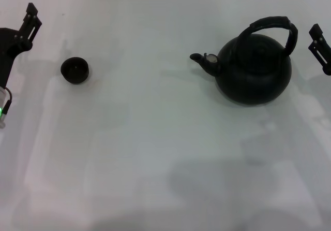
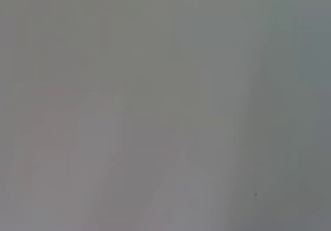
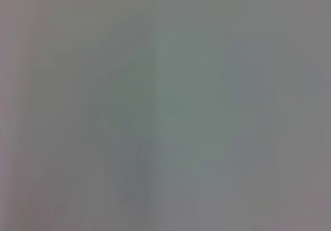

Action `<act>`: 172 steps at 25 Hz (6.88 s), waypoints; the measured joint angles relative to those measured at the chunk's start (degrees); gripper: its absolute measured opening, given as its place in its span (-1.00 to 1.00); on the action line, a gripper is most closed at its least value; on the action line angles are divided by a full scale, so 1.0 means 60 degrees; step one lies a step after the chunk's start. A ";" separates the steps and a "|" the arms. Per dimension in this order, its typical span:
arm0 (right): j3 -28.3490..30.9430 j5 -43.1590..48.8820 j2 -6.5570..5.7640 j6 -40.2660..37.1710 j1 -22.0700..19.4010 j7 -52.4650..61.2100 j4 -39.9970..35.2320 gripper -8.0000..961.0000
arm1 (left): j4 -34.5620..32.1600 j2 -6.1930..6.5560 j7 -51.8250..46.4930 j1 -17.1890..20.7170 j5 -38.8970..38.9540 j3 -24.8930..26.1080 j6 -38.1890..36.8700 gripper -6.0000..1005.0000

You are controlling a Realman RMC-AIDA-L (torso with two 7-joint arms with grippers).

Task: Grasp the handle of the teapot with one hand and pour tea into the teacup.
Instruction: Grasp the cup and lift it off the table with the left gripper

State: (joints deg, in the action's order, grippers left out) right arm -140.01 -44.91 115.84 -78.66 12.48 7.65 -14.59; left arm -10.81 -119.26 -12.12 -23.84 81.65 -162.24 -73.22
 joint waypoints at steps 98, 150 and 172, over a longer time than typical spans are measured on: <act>0.0249 -0.0015 -0.0015 0.0141 0.0044 -0.0089 0.0088 0.79 | 0.8676 0.0078 -1.3581 -0.5828 -1.4716 -0.0146 -0.0405 0.76; 0.0230 -0.0015 -0.0015 0.0146 0.0044 -0.0089 0.0175 0.79 | 0.7504 0.0058 -1.4019 -0.6047 -1.6011 -0.0147 0.0953 0.74; 0.0250 -0.0015 -0.0015 0.0146 0.0016 -0.0089 0.0191 0.79 | 0.7429 0.0079 -1.3986 -0.7147 -1.6085 -0.0147 0.0441 0.38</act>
State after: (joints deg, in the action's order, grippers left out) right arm -138.51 -45.00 115.75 -77.78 12.57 7.12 -13.44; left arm 33.76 -118.79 -96.04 -66.72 -14.86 -163.12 -70.58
